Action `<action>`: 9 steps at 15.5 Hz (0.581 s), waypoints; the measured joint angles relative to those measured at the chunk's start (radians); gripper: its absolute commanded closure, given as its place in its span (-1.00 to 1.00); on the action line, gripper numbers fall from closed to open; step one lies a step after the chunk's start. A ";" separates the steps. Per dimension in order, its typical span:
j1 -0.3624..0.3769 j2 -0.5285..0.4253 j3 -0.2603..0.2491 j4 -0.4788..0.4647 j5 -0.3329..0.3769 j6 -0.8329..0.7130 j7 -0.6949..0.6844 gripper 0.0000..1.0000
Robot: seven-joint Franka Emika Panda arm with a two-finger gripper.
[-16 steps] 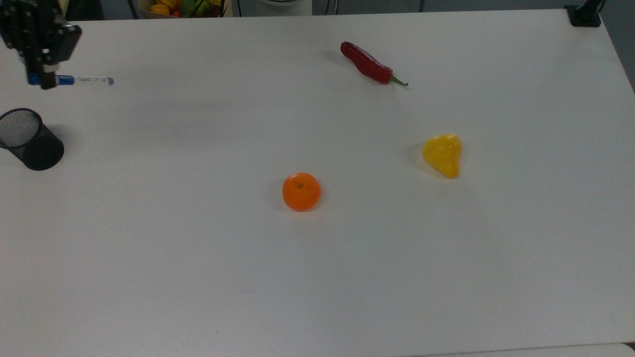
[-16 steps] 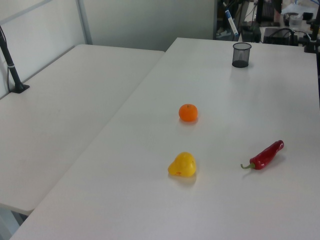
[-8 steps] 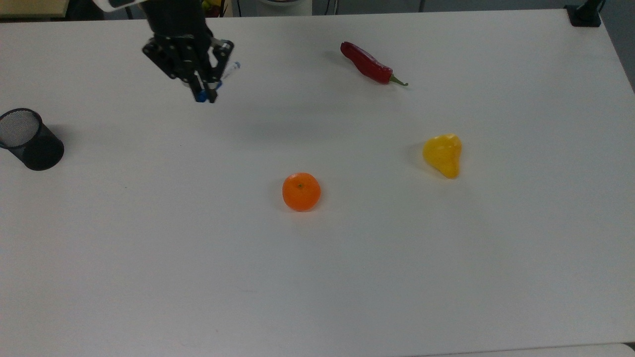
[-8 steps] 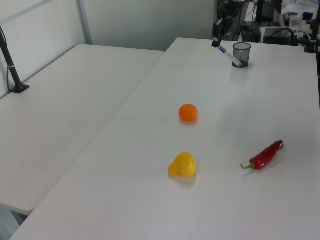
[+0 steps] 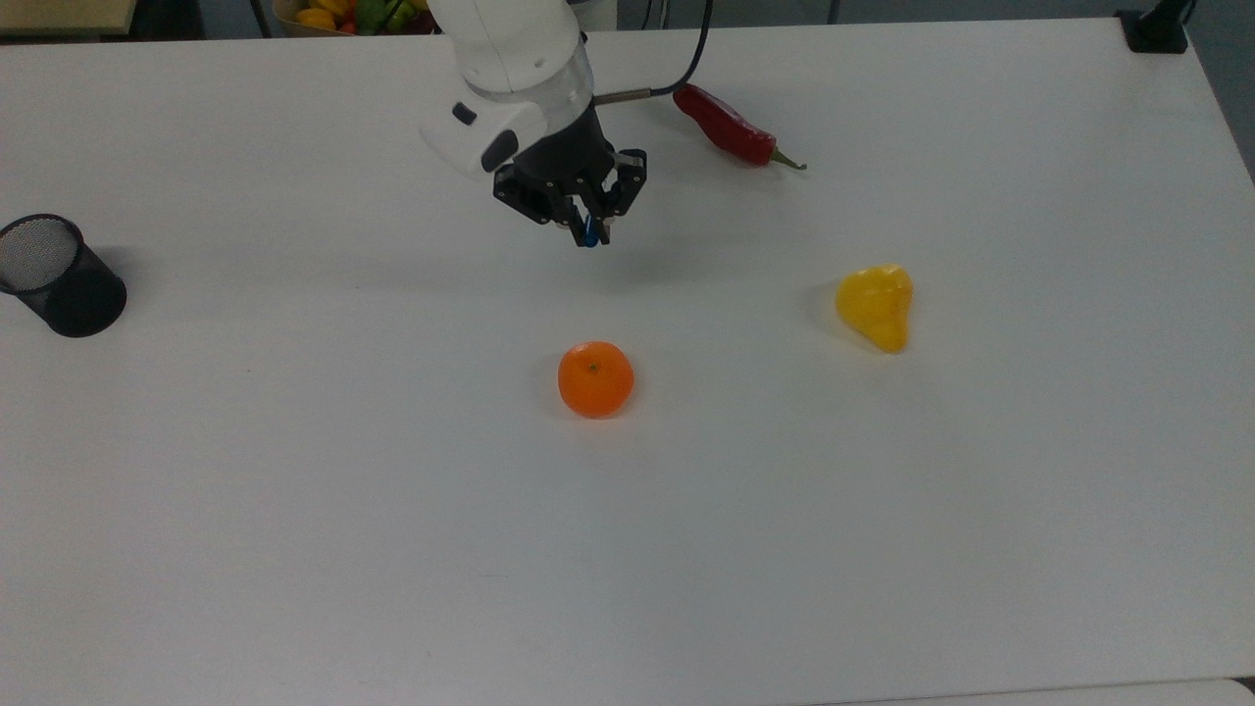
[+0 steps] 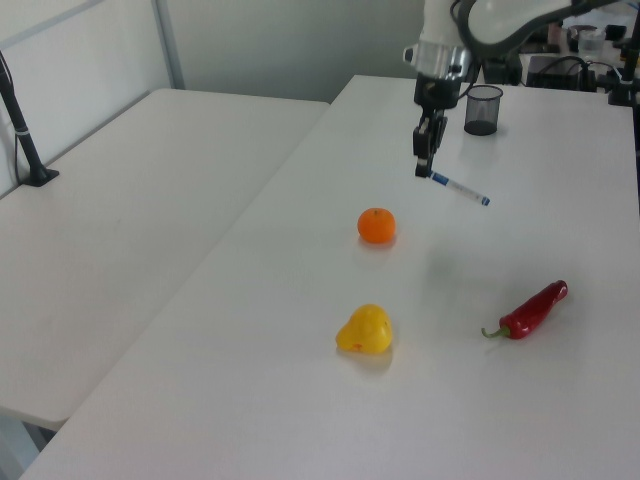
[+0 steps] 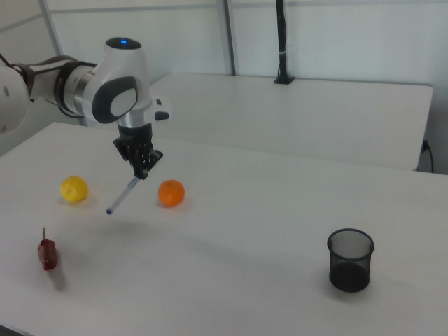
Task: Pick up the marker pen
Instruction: 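Carry the marker across the table toward the orange, then lower the marker upright beside the orange and open the gripper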
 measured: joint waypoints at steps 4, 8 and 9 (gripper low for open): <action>0.041 0.046 0.000 -0.045 0.000 0.067 0.000 1.00; 0.068 0.063 0.001 -0.108 -0.006 0.172 0.000 0.53; 0.069 0.066 0.001 -0.113 -0.007 0.178 0.000 0.36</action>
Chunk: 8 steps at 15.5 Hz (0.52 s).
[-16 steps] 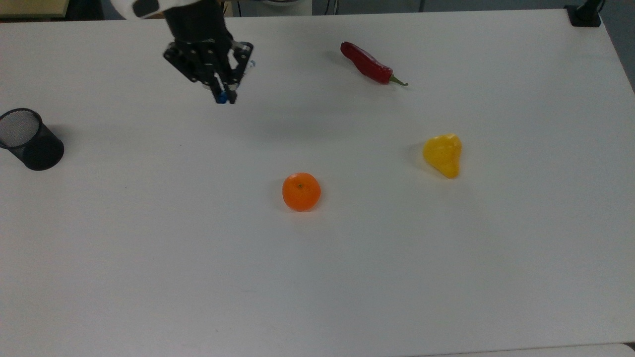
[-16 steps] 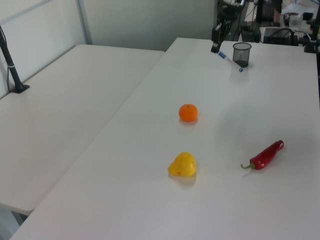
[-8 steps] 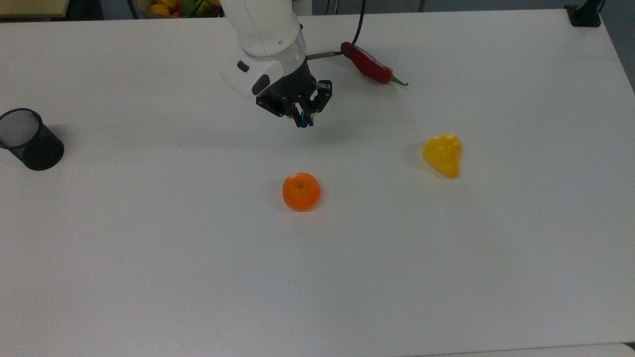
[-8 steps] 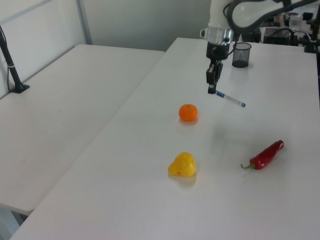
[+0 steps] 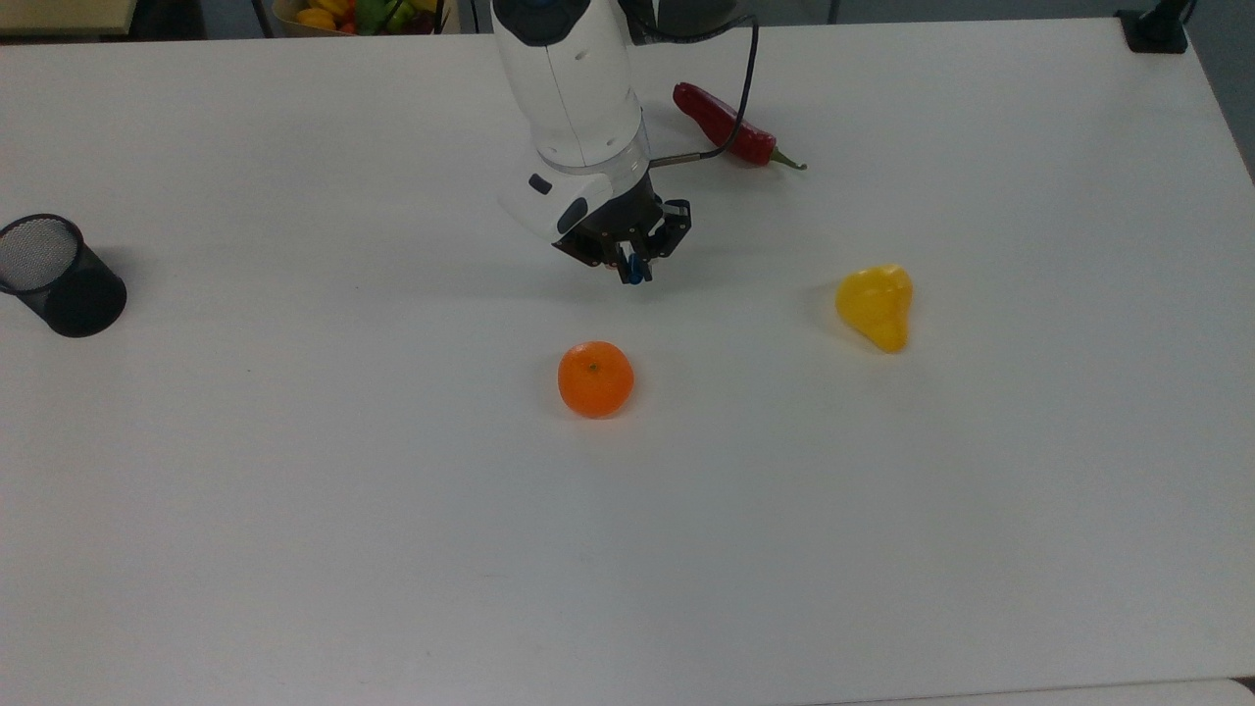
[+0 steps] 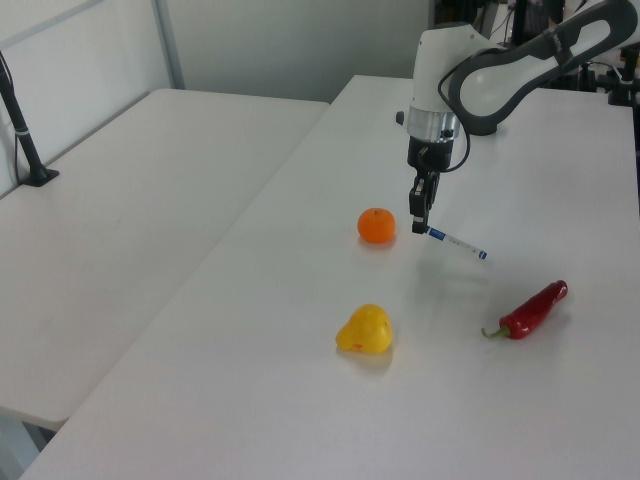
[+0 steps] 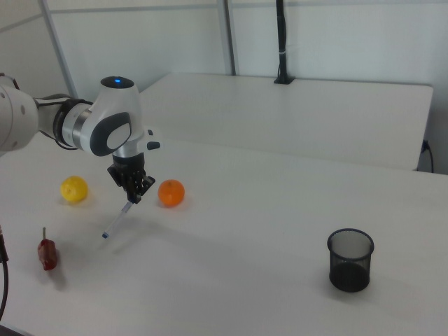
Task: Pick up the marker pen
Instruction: 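Lower the marker upright beside the orange and open the gripper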
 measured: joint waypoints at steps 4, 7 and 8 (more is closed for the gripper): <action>0.000 0.005 0.000 -0.001 0.000 0.002 0.000 -0.42; -0.001 0.004 0.000 0.001 0.000 0.004 0.000 -1.00; -0.002 0.004 0.000 0.002 0.000 0.005 0.000 -1.00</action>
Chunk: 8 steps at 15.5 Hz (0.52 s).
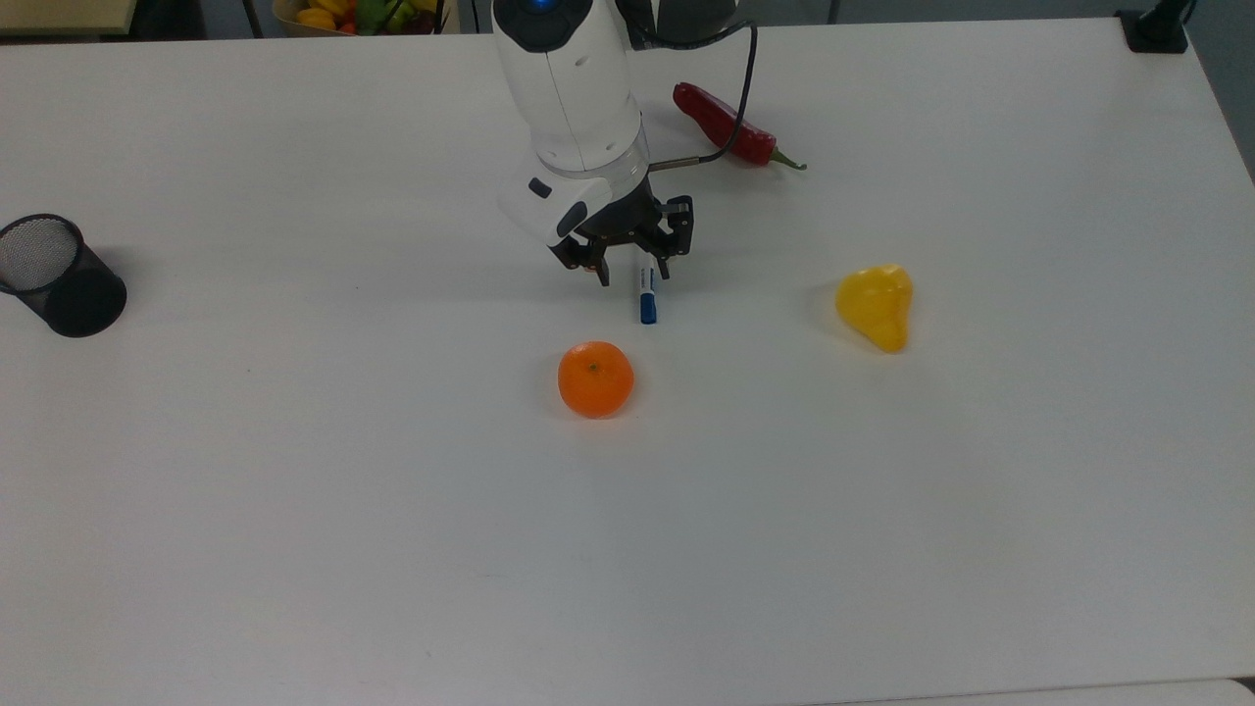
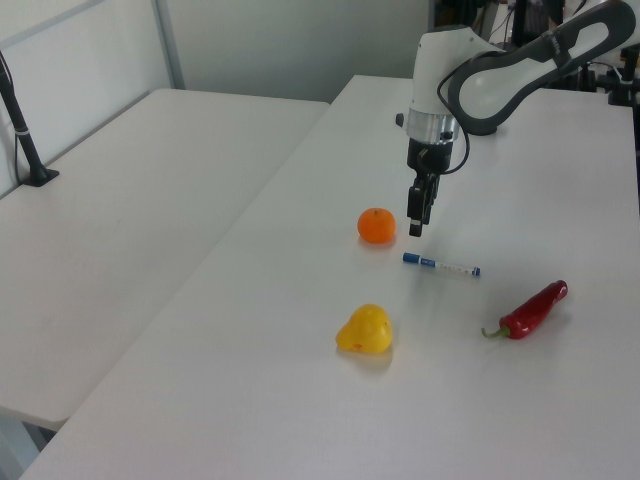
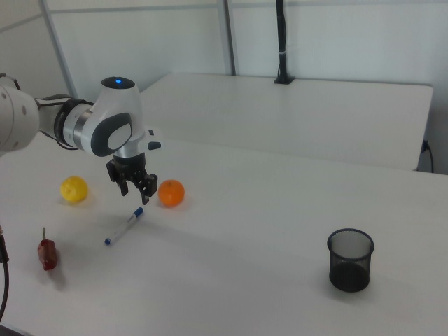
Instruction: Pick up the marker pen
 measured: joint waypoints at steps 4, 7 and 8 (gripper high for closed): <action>-0.019 -0.027 0.000 0.022 0.000 0.001 0.000 -1.00; -0.037 -0.078 0.000 0.050 0.000 -0.067 0.000 -1.00; -0.045 -0.100 0.000 0.066 0.000 -0.115 0.000 -1.00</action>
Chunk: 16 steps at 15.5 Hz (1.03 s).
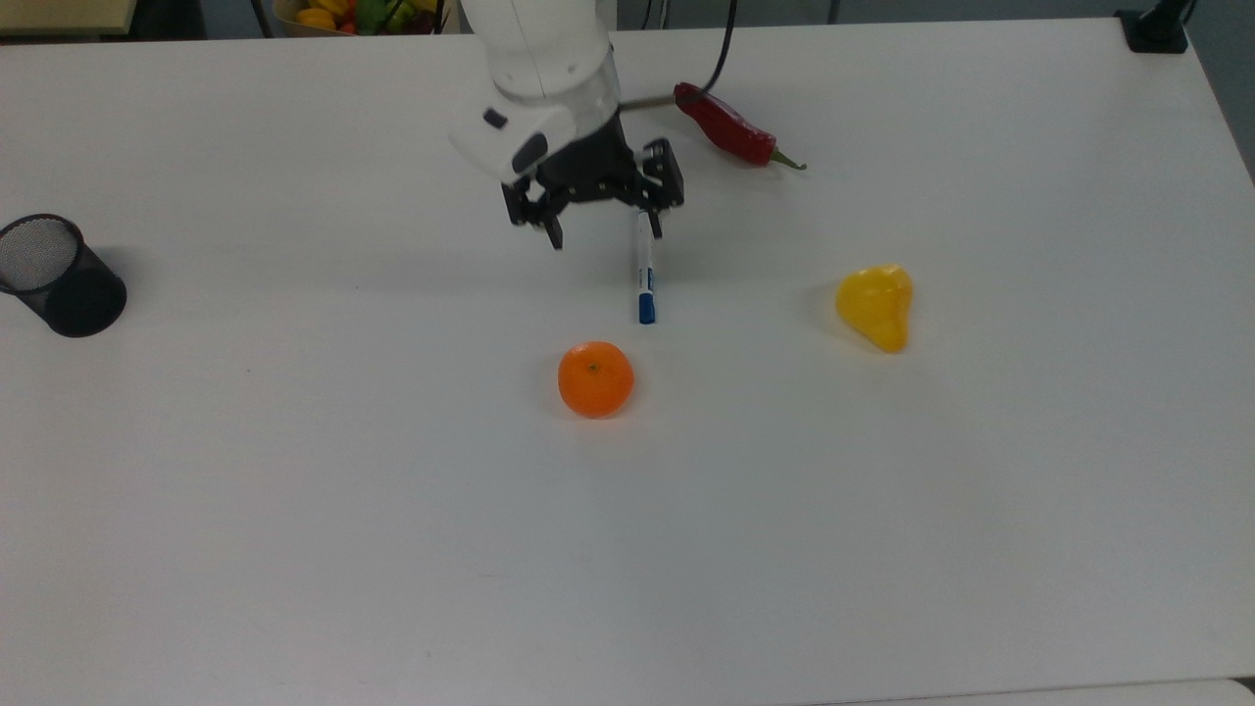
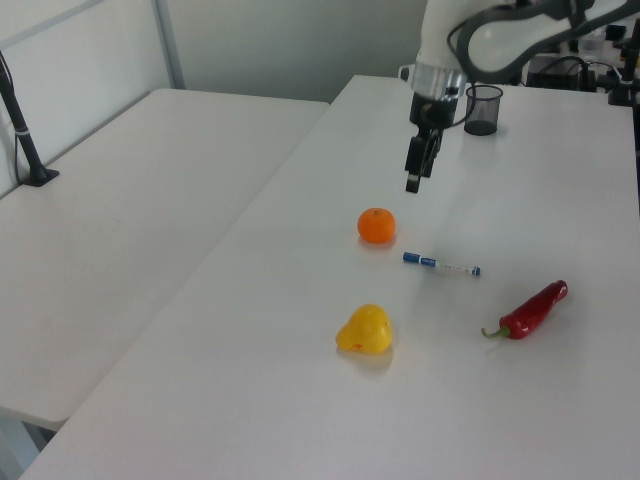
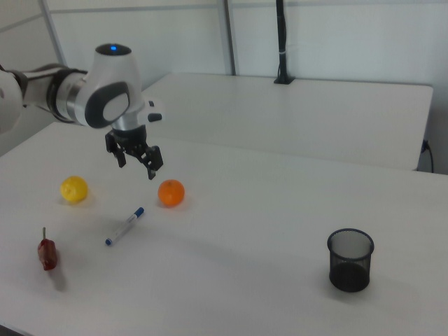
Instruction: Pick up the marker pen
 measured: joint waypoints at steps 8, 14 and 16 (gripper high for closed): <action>-0.051 -0.196 -0.014 0.102 -0.085 -0.404 0.159 -1.00; -0.070 -0.242 -0.037 0.200 -0.091 -0.567 0.161 -1.00; -0.068 -0.260 -0.036 0.198 -0.091 -0.570 0.161 -1.00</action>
